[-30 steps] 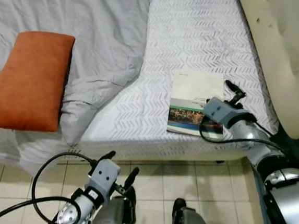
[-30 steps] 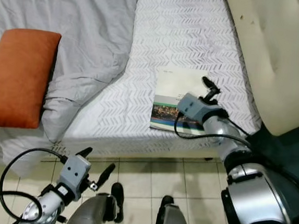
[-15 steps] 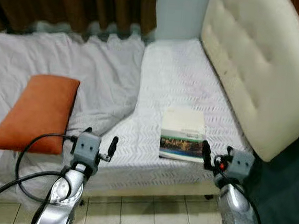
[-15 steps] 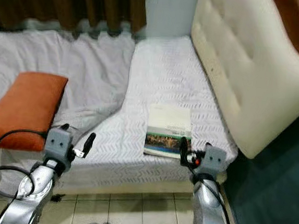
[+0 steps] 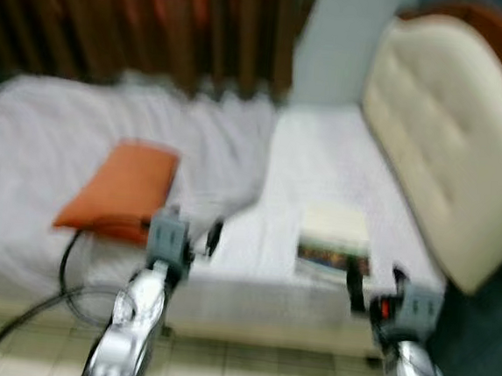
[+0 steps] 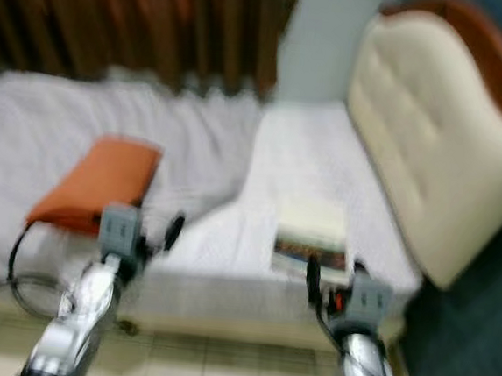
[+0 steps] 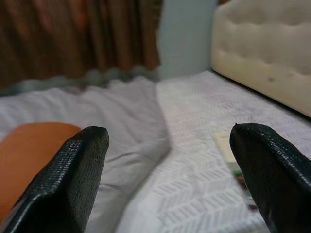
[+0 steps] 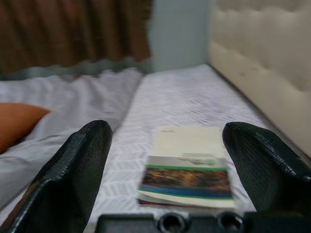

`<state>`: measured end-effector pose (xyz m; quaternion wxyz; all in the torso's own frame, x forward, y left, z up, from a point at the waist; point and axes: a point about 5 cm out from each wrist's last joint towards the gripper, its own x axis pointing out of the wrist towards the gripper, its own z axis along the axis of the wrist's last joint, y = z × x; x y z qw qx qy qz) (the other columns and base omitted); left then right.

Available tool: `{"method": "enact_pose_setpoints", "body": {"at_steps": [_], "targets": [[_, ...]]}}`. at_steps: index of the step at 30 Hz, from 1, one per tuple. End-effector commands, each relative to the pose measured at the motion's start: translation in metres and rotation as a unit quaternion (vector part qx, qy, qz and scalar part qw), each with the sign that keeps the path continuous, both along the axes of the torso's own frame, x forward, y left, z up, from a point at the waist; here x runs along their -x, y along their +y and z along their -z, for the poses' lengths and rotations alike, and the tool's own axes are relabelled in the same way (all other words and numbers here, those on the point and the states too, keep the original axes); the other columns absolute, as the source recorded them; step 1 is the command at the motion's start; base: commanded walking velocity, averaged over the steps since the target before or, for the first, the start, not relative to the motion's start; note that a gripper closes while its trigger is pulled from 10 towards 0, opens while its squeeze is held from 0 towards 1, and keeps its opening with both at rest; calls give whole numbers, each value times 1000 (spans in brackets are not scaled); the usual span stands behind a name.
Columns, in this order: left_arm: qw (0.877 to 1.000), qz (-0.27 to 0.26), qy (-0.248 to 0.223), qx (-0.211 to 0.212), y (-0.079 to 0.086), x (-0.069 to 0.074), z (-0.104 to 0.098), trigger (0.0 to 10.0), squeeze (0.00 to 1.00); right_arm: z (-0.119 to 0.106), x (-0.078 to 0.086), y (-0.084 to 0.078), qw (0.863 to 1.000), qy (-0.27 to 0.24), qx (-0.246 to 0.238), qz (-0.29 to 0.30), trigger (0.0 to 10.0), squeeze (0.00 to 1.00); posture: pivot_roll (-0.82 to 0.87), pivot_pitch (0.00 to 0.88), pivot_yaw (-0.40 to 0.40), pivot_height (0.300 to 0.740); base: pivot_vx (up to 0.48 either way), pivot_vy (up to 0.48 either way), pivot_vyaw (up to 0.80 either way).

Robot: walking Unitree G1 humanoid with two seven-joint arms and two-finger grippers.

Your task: Clean up the room

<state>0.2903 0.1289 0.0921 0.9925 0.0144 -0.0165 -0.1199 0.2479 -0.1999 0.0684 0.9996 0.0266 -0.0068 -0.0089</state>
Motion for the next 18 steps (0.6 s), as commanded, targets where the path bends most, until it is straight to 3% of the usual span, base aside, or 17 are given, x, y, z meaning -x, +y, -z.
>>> {"method": "enact_pose_setpoints", "body": {"at_steps": [1,5,9,11,18], "targets": [[1000,-3,30,-4,7,2,12,10000,0,-7,-1,5,1000,-7,6,-9,10000,0,-121,0,48,740,341,337,0],[999,-5,42,-6,12,4,19,10000,0,-4,3,6,1000,0,18,-15,10000,0,-124,0,52,740,346,333,0],[998,-12,61,9,20,15,34,10000,0,5,13,5,998,35,39,-21,10000,0,-128,16,37,740,348,331,-741],[998,-8,63,13,17,20,38,10000,0,8,17,4,997,48,58,-30,10000,0,-130,33,14,740,347,332,-800],[998,21,59,7,-3,20,41,10000,0,14,22,-6,993,79,77,-52,10000,0,-136,61,-46,740,354,323,0]]}}
